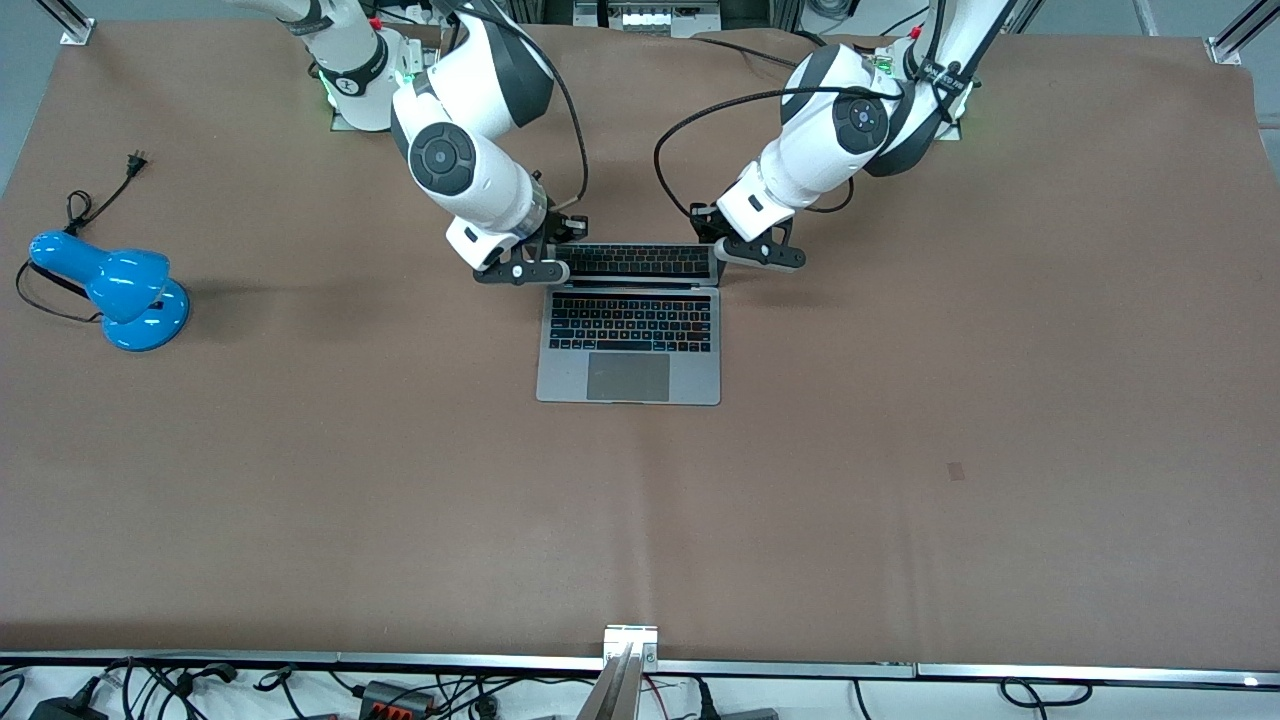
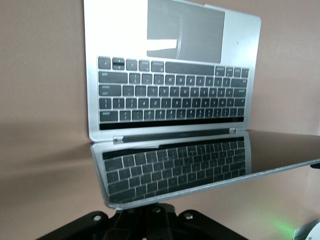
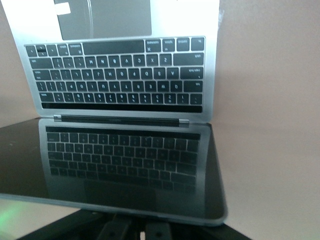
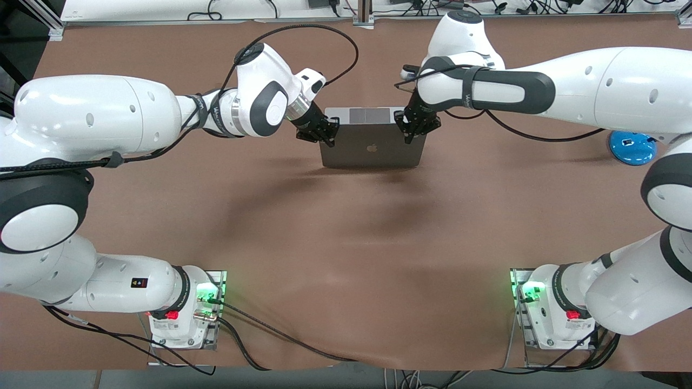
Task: Close laptop with both arms from behind
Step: 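Lower both grippers behind the laptop screen's back edge, then push the screen forward with both grippers, folding it onto the keyboard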
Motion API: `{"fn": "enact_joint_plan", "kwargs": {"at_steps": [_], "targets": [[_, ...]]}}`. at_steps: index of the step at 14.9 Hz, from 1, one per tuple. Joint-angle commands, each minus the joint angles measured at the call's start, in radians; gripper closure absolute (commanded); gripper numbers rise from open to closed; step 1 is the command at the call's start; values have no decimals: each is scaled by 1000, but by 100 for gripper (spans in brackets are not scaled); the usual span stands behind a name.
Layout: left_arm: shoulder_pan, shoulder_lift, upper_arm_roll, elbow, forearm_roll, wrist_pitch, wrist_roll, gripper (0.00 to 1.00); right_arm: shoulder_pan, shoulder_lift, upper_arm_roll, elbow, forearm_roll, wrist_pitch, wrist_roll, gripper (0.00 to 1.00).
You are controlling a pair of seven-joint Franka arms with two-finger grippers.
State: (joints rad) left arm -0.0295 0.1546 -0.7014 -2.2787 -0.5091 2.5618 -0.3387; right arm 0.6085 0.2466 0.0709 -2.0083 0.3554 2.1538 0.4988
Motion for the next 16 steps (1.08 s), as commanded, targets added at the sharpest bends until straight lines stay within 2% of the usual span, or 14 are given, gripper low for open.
{"fn": "enact_joint_plan", "kwargs": {"at_steps": [1,11,16], "targets": [[22,54,-13,22,-12,58,81,99,-1,52,-7,66,14,-2,-14,100],[42,189,10,129,-12,98,135,99,-21,189,-13,209,14,-2,-46,100],[51,284,16,151,-11,198,178,99,-47,266,-13,270,20,-2,-72,100]]}}
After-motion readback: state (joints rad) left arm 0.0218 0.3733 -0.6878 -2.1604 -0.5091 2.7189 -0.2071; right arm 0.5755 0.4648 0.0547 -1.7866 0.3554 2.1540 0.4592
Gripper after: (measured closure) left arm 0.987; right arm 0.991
